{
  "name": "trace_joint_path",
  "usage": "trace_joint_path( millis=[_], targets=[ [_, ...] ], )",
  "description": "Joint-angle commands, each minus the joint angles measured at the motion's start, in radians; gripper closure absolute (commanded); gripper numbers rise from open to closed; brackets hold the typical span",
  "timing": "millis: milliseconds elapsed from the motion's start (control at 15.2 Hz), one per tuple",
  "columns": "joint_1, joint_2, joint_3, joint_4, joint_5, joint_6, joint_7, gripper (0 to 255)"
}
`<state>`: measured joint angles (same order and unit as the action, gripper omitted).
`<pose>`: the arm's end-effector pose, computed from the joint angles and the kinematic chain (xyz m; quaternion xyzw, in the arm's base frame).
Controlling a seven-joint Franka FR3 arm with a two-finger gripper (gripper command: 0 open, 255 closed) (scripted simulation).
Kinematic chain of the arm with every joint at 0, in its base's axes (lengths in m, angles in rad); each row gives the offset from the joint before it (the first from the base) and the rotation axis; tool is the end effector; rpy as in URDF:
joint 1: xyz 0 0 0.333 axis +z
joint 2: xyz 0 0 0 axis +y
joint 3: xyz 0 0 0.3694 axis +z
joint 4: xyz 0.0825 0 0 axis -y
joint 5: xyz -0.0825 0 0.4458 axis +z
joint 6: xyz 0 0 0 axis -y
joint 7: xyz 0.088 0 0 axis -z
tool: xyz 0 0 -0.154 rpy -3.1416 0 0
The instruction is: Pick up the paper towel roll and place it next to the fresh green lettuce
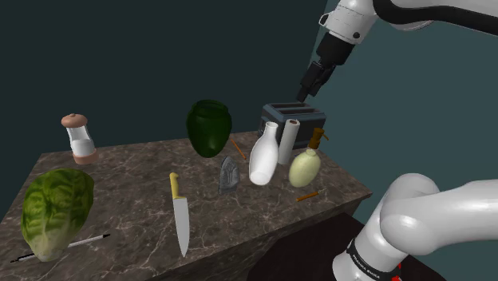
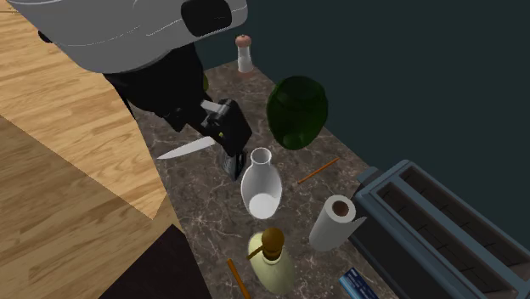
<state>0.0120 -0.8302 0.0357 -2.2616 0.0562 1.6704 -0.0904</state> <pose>0.3342 0.0288 0.6578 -0.9907 -0.0649 -0.1194 0.0118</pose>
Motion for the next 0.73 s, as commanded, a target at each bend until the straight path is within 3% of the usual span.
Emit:
trace_joint_path(
  millis=[0,660],
  targets=[
    [0.0,0.0,0.0,0.0,0.0,0.0,0.0,0],
    [-0.112,0.139,-0.087,-0.113,-0.069,0.235,0.025,0]
  ],
)
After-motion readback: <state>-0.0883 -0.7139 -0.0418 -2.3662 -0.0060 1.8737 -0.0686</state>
